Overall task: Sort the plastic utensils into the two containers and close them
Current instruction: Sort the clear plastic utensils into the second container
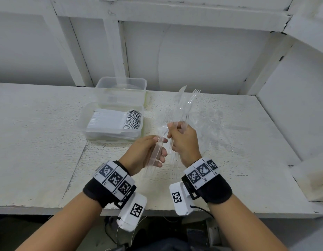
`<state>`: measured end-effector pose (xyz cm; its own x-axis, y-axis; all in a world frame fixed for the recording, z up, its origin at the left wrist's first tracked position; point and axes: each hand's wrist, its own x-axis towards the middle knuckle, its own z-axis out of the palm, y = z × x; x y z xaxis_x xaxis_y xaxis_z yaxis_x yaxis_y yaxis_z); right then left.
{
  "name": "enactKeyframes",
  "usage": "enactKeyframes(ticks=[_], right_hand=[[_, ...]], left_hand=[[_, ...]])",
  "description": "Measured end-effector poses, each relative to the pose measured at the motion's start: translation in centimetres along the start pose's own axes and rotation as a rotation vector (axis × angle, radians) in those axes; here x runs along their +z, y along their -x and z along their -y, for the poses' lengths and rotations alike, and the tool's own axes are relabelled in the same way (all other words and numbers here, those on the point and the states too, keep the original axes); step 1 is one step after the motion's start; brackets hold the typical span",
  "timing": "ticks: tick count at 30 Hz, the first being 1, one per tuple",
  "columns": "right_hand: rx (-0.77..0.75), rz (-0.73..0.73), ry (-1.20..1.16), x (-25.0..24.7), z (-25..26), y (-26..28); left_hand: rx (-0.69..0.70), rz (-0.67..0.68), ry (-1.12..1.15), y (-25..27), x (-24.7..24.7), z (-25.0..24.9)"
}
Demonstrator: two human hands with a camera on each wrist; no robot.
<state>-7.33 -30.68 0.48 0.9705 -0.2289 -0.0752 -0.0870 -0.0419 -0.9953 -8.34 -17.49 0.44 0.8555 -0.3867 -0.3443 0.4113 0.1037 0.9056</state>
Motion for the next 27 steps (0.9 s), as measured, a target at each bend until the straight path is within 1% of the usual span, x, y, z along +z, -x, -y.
enactKeyframes(ticks=[4,8,12,15,18,22,27], right_hand=[[-0.034,0.051,0.023,-0.2,-0.2,-0.1],[-0.111,0.031,0.181,-0.1,-0.8,-0.2],[-0.137,0.030,0.217,-0.3,-1.0,-0.4],[-0.138,0.041,0.218,-0.5,-0.8,-0.4],[-0.136,0.045,0.222,-0.6,-0.7,-0.4],[-0.128,0.037,0.213,-0.7,-0.8,-0.1],[-0.095,0.068,0.216,-0.4,-1.4,0.9]], left_hand=[[-0.032,0.020,-0.015,-0.2,-0.1,-0.4],[-0.041,0.011,-0.029,-0.4,-0.2,-0.2],[-0.044,0.044,-0.025,-0.6,-0.2,0.1],[-0.021,0.051,-0.040,-0.5,0.0,-0.1],[-0.018,-0.009,0.009,-0.6,0.0,-0.1],[0.005,-0.164,-0.018,-1.5,-0.4,0.2],[0.083,-0.241,0.047,-2.0,-0.1,0.4]])
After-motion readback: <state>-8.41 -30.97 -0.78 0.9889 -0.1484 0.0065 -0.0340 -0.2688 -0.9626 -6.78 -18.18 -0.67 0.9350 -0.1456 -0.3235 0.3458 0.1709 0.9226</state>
